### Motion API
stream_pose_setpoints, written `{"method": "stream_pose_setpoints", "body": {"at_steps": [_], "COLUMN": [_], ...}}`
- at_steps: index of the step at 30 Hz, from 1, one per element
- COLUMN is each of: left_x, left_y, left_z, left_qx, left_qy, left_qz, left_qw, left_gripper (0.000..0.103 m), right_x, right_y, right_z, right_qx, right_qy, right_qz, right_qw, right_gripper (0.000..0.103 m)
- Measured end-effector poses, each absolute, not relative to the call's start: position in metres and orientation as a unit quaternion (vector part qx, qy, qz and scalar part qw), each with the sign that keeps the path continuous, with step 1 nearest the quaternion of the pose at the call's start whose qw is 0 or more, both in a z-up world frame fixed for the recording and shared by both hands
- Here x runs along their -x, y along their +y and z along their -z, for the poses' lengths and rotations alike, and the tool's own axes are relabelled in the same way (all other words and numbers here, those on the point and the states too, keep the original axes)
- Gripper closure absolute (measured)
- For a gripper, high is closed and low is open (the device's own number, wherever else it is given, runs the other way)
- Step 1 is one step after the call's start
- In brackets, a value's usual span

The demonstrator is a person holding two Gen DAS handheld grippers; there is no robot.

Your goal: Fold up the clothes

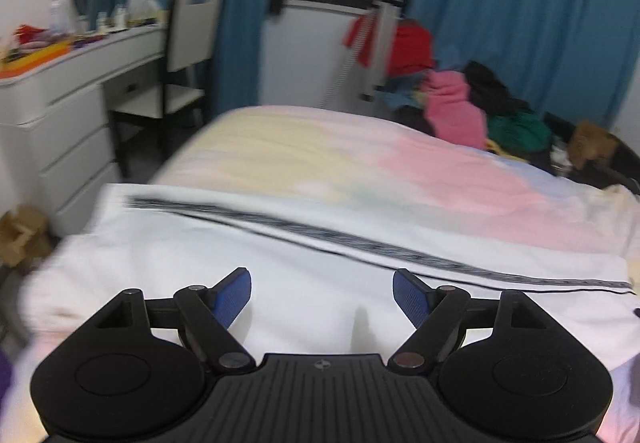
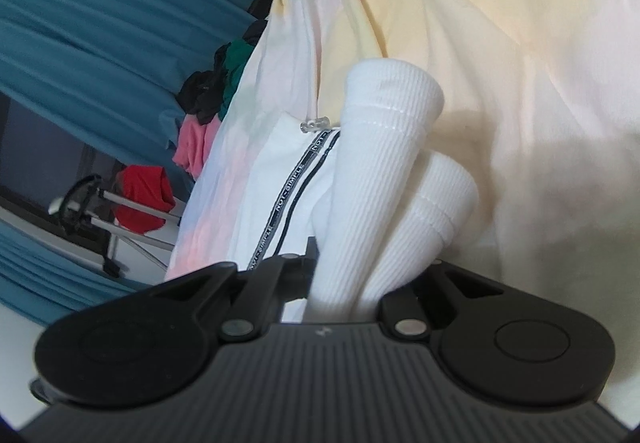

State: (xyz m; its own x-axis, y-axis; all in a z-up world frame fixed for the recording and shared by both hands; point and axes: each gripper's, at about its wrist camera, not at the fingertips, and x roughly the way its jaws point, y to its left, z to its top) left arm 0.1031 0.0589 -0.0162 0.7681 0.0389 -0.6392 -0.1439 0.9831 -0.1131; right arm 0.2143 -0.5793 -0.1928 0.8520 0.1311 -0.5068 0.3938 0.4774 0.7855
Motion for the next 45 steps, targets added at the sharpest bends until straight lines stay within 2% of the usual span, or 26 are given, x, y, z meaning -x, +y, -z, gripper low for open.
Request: {"method": "stream_pose_setpoints", "body": {"at_steps": [4,8,11,19,23,28,35,45], "left_x": [-0.133,-0.149,-0.149,-0.149,-0.153,-0.155,-0.148,-0.124], "left_y": [0.007,-0.015,-0.021,-0.018,-0.019,-0.018,0.004,0.038], "left_z": [0.061,0.118,0.134,0.130,0.126,0.120,0.093,0.061], "left_qx": [0.036,-0.006,-0.035,-0.039,-0.037,-0.030,0.013,0.083], "left_qy": [0.329,0.371,0.384,0.387,0.392,0.388,0.362,0.326], "left_qz": [-0.022,-0.016,-0.015,-0.010,-0.009,-0.012,-0.029,-0.034], "left_qw": [0.944,0.929,0.923,0.921,0.919,0.921,0.932,0.941], "left_gripper": [0.023,0.023,0.022,0.021,0.020,0.020,0.020,0.020], "right_x": [-0.214,-0.214,-0.217,-0.222,-0.218,-0.196,-0.158,-0.124], "right_y": [-0.577,-0.573,-0.568,-0.531,-0.475,-0.393,-0.258,-0.159], "right_z": [0.192,0.189,0.186,0.147,0.105,0.065,0.074,0.187], "right_qx": [-0.483,-0.465,-0.443,-0.317,-0.159,-0.035,0.134,0.320], "right_qy": [0.263,0.263,0.265,0.240,0.182,0.092,0.035,0.148], "right_qz": [0.083,0.085,0.091,0.120,0.125,0.093,-0.030,-0.172], "right_qw": [0.831,0.841,0.851,0.910,0.962,0.991,0.990,0.920], "right_gripper": [0.092,0.092,0.092,0.092,0.092,0.091,0.091,0.091]}}
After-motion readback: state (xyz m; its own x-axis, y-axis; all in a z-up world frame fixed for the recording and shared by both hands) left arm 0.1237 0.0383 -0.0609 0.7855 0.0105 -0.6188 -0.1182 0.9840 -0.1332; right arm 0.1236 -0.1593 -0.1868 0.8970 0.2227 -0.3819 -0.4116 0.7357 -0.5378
